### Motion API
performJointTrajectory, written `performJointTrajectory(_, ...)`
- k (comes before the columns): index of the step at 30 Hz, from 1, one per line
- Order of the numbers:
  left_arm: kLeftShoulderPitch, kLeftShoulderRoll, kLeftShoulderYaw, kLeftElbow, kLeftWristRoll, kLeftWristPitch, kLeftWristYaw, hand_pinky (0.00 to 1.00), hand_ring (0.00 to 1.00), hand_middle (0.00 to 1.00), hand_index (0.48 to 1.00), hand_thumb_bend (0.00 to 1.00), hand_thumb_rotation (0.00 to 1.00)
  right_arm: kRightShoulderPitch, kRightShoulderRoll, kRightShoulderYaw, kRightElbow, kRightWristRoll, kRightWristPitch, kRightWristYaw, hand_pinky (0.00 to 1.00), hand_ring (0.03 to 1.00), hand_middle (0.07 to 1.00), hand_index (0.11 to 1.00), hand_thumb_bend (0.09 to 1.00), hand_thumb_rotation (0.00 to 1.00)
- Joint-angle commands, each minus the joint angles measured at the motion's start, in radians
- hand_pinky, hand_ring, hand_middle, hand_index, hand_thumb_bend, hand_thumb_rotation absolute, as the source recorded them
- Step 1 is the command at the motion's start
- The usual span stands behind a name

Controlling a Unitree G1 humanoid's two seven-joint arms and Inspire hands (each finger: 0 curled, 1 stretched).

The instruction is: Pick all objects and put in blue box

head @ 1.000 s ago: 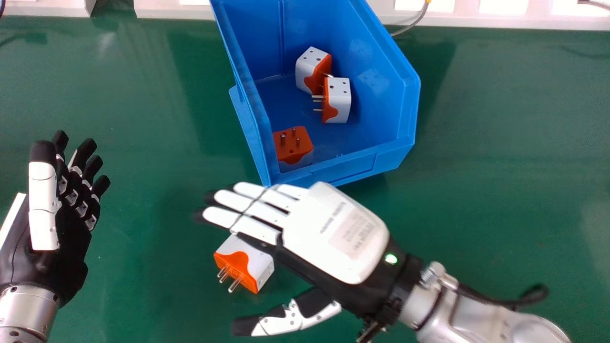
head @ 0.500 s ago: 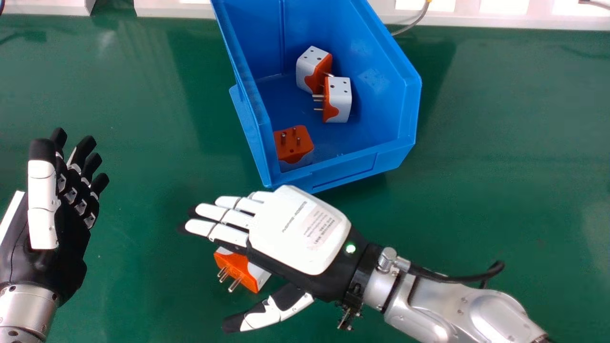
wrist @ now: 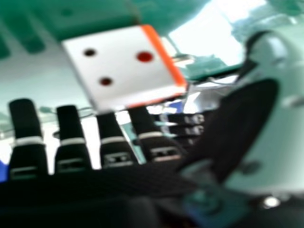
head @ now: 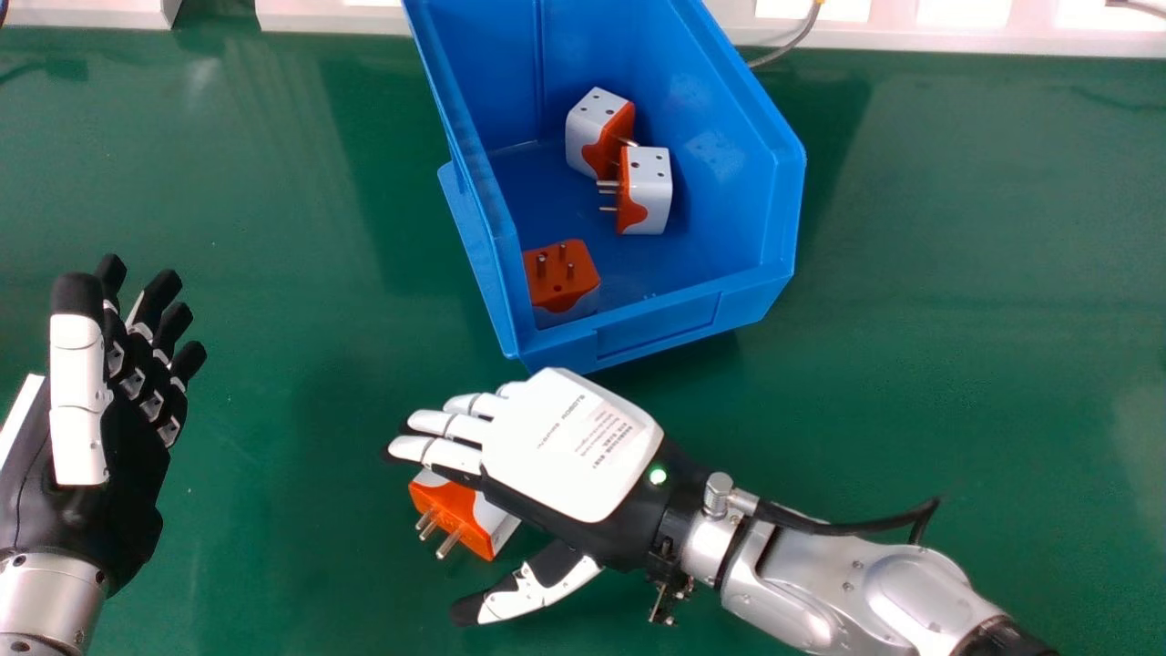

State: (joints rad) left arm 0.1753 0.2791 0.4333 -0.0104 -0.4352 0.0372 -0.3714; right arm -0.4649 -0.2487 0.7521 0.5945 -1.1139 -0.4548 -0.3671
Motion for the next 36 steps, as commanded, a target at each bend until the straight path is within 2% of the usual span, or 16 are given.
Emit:
performJointTrajectory(1,0.008,0.000,0.012,-0.035,-0.023,0.005,0.001,1.00,1.00,0.99,0.992,0.84,0.96,-0.035,0.015,0.006,0.014,0.008,-0.004,-0.035,0.65,0.812,0.861,0.841,0.383,0.60)
performJointTrajectory(4,0.010,-0.002,0.012,-0.043,-0.029,0.012,0.001,1.00,1.00,0.99,0.990,0.84,0.95,-0.047,0.024,0.014,0.034,0.010,0.011,-0.020,0.66,0.822,0.866,0.844,0.379,0.63)
performJointTrajectory(8,0.015,0.000,0.009,-0.054,-0.030,0.015,0.000,1.00,1.00,0.99,0.995,0.84,0.95,-0.065,0.036,0.025,0.064,0.013,0.018,-0.021,0.66,0.820,0.864,0.835,0.377,0.62)
performJointTrajectory(10,0.018,-0.002,0.007,-0.062,-0.026,0.017,0.006,1.00,1.00,0.99,0.992,0.83,0.96,-0.075,0.043,0.032,0.079,0.010,0.028,-0.016,0.66,0.818,0.860,0.829,0.369,0.63)
performJointTrajectory(12,0.018,-0.002,0.006,-0.062,-0.025,0.016,0.006,1.00,1.00,0.98,0.991,0.84,0.96,-0.086,0.051,0.040,0.100,0.009,0.031,-0.026,0.66,0.815,0.857,0.828,0.359,0.67)
performJointTrajectory(15,0.022,-0.003,0.004,-0.071,-0.027,0.017,0.005,1.00,1.00,0.99,0.990,0.83,0.96,-0.097,0.057,0.047,0.119,0.010,0.036,-0.030,0.64,0.795,0.840,0.815,0.365,0.65)
performJointTrajectory(19,0.024,-0.002,0.003,-0.072,-0.022,0.010,0.002,1.00,1.00,0.99,0.991,0.84,0.97,-0.113,0.071,0.053,0.146,0.009,0.054,-0.020,0.63,0.770,0.817,0.798,0.369,0.66)
performJointTrajectory(20,0.025,-0.001,0.002,-0.073,-0.021,0.011,0.002,1.00,1.00,0.99,0.990,0.83,0.97,-0.117,0.078,0.056,0.163,0.006,0.054,-0.045,0.59,0.731,0.781,0.770,0.385,0.65)
performJointTrajectory(21,0.025,-0.001,0.003,-0.074,-0.022,0.010,0.002,1.00,1.00,0.99,0.991,0.84,0.97,-0.121,0.081,0.061,0.173,0.002,0.059,-0.054,0.53,0.657,0.719,0.716,0.403,0.58)
performJointTrajectory(22,0.025,-0.001,0.003,-0.074,-0.022,0.011,0.002,1.00,1.00,0.99,0.988,0.84,0.97,-0.122,0.088,0.057,0.188,0.016,0.051,-0.065,0.46,0.574,0.633,0.639,0.399,0.55)
performJointTrajectory(24,0.025,-0.002,0.002,-0.078,-0.024,0.013,0.003,1.00,1.00,0.99,0.987,0.84,0.97,-0.126,0.103,0.049,0.221,0.043,0.039,-0.070,0.36,0.426,0.479,0.522,0.468,0.26)
performJointTrajectory(26,0.026,-0.005,0.003,-0.082,-0.031,0.015,0.002,1.00,1.00,0.99,0.988,0.84,0.96,-0.131,0.117,0.042,0.240,0.067,0.046,-0.038,0.25,0.313,0.374,0.488,0.485,0.19)
performJointTrajectory(28,0.029,-0.007,0.003,-0.089,-0.034,0.018,0.003,1.00,1.00,0.99,0.986,0.84,0.95,-0.139,0.129,0.034,0.260,0.101,0.042,0.004,0.16,0.214,0.286,0.478,0.489,0.17)
performJointTrajectory(31,0.030,-0.010,0.001,-0.098,-0.029,0.022,0.011,1.00,1.00,0.98,0.982,0.84,0.95,-0.149,0.133,0.026,0.287,0.144,0.018,0.042,0.13,0.186,0.270,0.473,0.490,0.16)
performJointTrajectory(36,0.025,-0.003,-0.001,-0.090,-0.019,0.019,0.008,1.00,1.00,0.99,0.987,0.85,0.97,-0.152,0.127,0.014,0.307,0.200,-0.013,0.058,0.16,0.218,0.306,0.475,0.491,0.14)
